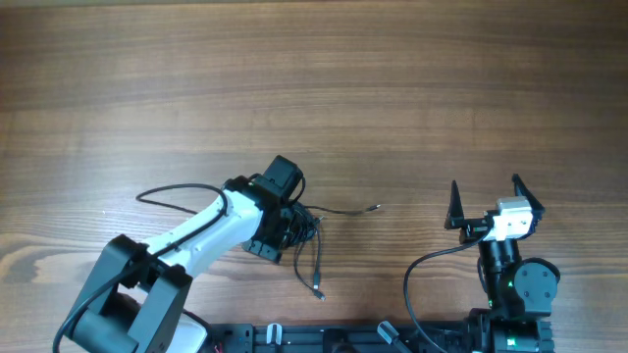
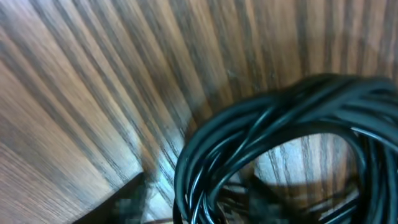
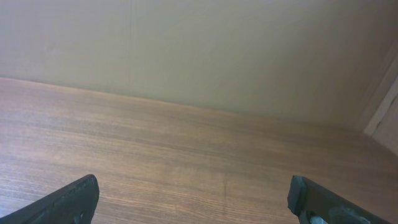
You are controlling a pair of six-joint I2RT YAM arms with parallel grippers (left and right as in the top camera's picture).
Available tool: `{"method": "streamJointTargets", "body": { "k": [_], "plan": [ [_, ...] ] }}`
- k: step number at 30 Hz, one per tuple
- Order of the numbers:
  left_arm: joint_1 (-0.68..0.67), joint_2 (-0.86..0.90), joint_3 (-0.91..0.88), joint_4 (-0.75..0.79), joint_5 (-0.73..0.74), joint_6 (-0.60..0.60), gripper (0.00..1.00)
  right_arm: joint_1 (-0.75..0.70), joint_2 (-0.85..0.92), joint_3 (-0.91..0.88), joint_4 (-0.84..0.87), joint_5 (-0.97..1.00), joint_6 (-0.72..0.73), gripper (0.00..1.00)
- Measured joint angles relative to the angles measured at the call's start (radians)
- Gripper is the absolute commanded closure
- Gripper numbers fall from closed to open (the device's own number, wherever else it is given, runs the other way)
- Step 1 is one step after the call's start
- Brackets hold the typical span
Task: Untangle cables
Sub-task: 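Move the left gripper over the black cable coil and grasp it, then lift the cable coil with the left gripper toward the center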
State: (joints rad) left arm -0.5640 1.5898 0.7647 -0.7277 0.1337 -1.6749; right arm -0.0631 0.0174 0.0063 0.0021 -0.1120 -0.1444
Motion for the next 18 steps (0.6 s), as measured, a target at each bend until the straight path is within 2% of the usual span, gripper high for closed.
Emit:
{"method": "streamJointTargets", "body": {
  "k": [2,10,15,18],
  "plan": [
    [0.0,0.0,-0.002,0.003,0.008,-0.016,0.96,0.0,0.0,0.0,0.0,0.0,0.0,0.0],
    [0.014,-0.002,-0.002,0.007,0.019,0.024,0.96,0.0,0.0,0.0,0.0,0.0,0.0,0.0],
    [0.108,-0.001,0.026,0.011,-0.005,0.242,0.96,0.0,0.0,0.0,0.0,0.0,0.0,0.0],
    [0.172,-0.002,0.106,0.0,-0.032,0.427,0.96,0.0,0.0,0.0,0.0,0.0,0.0,0.0]
  ]
}}
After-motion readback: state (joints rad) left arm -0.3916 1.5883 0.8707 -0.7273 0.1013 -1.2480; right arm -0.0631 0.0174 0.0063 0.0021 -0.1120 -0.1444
